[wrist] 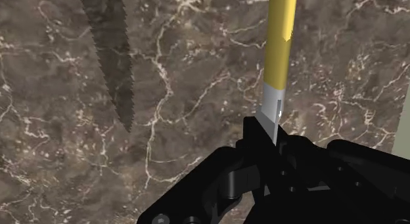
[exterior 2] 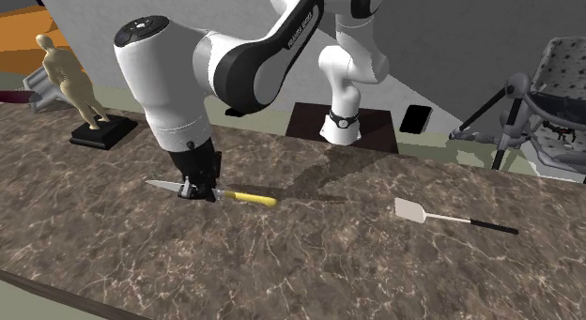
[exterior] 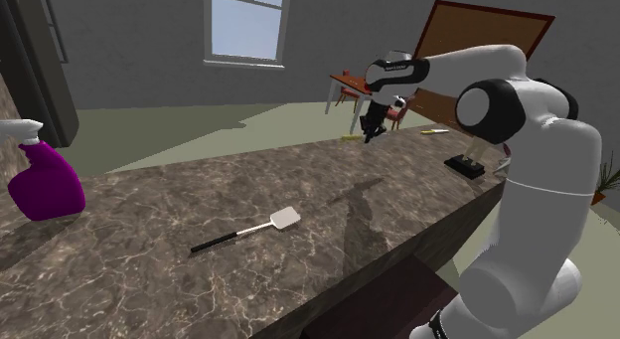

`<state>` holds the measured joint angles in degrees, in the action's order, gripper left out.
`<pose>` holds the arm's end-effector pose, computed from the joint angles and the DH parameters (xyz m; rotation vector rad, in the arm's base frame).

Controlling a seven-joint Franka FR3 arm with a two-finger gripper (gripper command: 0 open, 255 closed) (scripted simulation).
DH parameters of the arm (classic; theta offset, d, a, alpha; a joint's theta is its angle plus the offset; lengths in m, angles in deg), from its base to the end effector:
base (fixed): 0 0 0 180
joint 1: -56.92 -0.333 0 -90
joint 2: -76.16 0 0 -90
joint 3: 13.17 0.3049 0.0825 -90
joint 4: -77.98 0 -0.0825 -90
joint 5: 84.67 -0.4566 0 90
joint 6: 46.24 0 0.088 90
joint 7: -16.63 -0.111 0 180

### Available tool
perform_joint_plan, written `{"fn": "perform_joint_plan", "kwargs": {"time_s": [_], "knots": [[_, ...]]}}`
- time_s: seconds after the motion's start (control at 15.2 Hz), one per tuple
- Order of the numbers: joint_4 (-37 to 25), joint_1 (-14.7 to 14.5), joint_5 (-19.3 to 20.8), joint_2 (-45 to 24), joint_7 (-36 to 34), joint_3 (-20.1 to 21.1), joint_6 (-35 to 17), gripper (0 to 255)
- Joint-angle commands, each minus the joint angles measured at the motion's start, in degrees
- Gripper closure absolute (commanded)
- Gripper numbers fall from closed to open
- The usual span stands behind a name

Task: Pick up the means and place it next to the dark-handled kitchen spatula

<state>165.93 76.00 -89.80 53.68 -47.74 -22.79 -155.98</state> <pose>0.6549 -0.3360 0.3925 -2.1285 2.2870 0.0189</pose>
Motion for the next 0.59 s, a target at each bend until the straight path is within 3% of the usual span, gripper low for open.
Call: {"fn": "perform_joint_plan", "kwargs": {"time_s": [0.0, 0.13, 0.53], "knots": [[-1.0, -0.1, 0.1, 0.4, -0.2, 0.0, 1.4, 255], [-1.8, 0.0, 0.2, 0.6, -0.2, 0.0, 2.4, 255], [9.8, -5.1, 1.9, 8.7, -7.0, 1.8, -1.4, 255]]}}
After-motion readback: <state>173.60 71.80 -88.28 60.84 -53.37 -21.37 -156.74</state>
